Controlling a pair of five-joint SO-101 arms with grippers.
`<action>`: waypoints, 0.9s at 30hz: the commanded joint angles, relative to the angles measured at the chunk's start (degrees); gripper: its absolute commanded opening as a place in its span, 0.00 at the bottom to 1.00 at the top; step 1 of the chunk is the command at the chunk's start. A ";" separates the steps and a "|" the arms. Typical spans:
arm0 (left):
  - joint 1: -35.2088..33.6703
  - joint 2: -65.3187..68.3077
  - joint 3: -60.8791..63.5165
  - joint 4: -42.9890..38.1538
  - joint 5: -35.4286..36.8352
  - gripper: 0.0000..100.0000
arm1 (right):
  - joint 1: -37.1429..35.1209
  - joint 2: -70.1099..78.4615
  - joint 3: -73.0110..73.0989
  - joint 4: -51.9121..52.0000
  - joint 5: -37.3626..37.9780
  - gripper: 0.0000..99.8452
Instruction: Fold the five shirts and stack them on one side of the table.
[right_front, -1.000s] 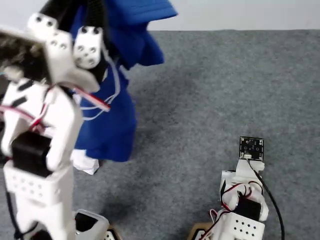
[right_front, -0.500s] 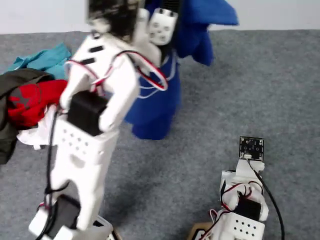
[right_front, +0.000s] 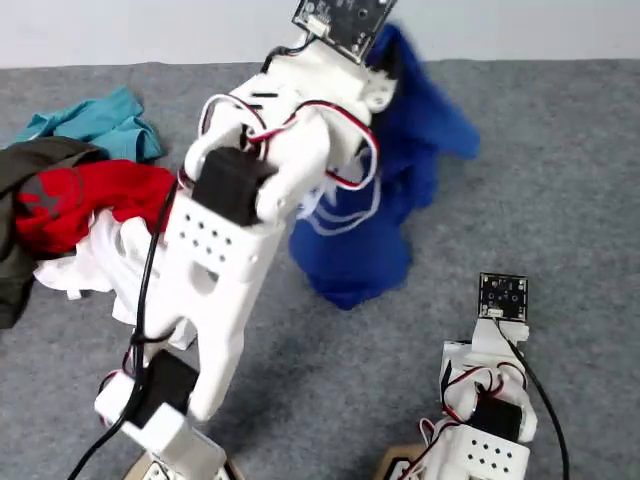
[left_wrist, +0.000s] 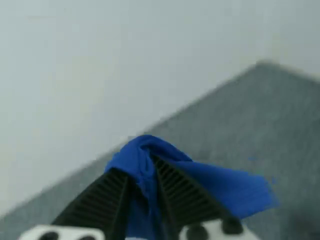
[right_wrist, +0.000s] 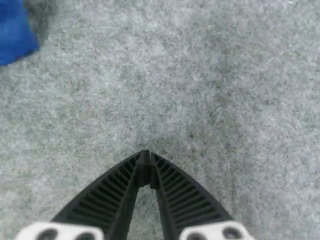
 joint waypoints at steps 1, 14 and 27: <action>-4.75 1.85 -2.07 11.96 -0.35 0.00 | -0.04 -0.48 0.44 -0.04 0.53 0.01; -18.46 9.76 9.89 26.99 -0.35 0.00 | -0.04 -0.48 0.44 -0.04 0.53 0.01; -26.20 9.58 23.08 26.99 -1.58 0.00 | -0.13 -0.48 0.44 -0.04 0.53 0.01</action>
